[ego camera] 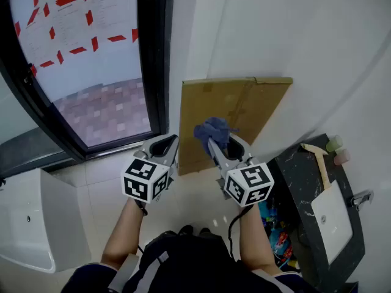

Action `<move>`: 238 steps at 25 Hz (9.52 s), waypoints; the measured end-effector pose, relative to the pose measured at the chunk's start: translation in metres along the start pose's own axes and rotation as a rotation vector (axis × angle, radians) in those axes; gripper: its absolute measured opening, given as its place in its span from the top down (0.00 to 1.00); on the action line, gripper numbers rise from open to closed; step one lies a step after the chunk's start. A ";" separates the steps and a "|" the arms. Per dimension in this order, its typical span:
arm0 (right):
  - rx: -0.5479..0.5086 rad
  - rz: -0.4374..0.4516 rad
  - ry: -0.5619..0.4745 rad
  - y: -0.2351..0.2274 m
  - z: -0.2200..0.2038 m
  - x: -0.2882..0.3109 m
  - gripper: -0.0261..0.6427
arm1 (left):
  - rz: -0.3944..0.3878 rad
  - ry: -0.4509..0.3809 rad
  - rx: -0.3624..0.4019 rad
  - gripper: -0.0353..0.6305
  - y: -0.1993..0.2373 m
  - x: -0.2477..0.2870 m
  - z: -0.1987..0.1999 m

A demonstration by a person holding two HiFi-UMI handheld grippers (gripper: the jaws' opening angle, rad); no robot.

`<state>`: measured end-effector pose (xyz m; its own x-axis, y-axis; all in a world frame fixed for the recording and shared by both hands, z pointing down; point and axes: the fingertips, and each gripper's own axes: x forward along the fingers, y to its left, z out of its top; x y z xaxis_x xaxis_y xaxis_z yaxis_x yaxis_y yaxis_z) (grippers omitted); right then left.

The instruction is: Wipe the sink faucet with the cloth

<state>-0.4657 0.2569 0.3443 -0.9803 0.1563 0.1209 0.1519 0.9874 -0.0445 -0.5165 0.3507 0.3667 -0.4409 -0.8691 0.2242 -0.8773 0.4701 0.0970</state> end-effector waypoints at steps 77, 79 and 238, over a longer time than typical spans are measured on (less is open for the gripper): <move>0.287 -1.456 -0.009 -0.387 -0.107 -0.667 0.76 | -1.434 0.203 0.308 0.94 -0.770 0.276 -0.051; 0.294 -1.455 -0.007 -0.396 -0.110 -0.671 0.76 | -1.427 0.209 0.306 0.94 -0.777 0.284 -0.053; 0.443 -0.767 0.083 -0.525 -0.157 -0.684 0.79 | -1.189 0.331 0.397 0.83 -0.858 0.347 -0.115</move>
<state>0.1443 -0.3647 0.4404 -0.7772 -0.5259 0.3455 -0.6224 0.7232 -0.2994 0.1046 -0.3365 0.4724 0.6603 -0.6137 0.4329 -0.7173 -0.6861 0.1215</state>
